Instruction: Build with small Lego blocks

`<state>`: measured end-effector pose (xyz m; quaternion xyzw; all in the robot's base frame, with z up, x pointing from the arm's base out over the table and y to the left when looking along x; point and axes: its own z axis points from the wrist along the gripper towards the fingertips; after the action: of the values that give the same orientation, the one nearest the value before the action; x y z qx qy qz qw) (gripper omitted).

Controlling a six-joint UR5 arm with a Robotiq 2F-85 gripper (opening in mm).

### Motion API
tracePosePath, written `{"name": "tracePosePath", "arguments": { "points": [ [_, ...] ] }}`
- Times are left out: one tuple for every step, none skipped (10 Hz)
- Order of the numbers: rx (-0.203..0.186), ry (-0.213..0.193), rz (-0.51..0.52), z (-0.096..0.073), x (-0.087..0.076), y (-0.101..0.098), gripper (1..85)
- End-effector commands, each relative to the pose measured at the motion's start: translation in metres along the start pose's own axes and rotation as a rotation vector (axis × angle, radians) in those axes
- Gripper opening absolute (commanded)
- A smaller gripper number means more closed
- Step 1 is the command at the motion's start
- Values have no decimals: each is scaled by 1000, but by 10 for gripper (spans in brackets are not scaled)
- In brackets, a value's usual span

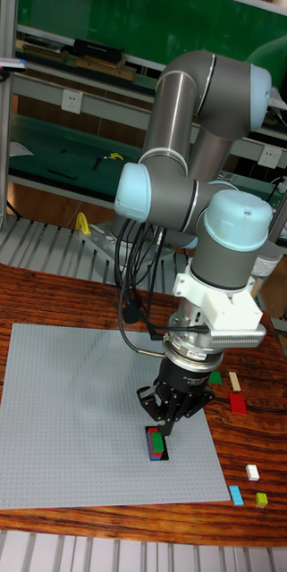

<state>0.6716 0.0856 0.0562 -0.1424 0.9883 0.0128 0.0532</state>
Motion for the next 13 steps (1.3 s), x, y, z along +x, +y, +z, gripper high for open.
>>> {"name": "tracePosePath", "arguments": {
  "points": [
    [-14, -5, 1, 9, -4, -2, 13],
    [-14, -5, -2, 10, -5, -2, 13],
    [-11, -5, -4, 11, -5, -3, 13],
    [-11, -5, -5, 12, -6, -4, 13],
    [-9, -6, -8, 13, -6, -5, 13],
    [-8, -5, -10, 14, -6, -6, 13],
    [-8, -4, -13, 15, -6, -6, 13],
    [-8, -4, -15, 16, -6, -6, 13],
    [-7, -3, -18, 17, -7, -7, 13],
    [-5, -3, -21, 18, -7, -7, 13],
    [-5, -4, -23, 20, -8, -7, 13],
    [-5, -4, -26, 22, -8, -7, 13],
    [-4, -6, -29, 24, -8, -7, 13]
  ]
}}
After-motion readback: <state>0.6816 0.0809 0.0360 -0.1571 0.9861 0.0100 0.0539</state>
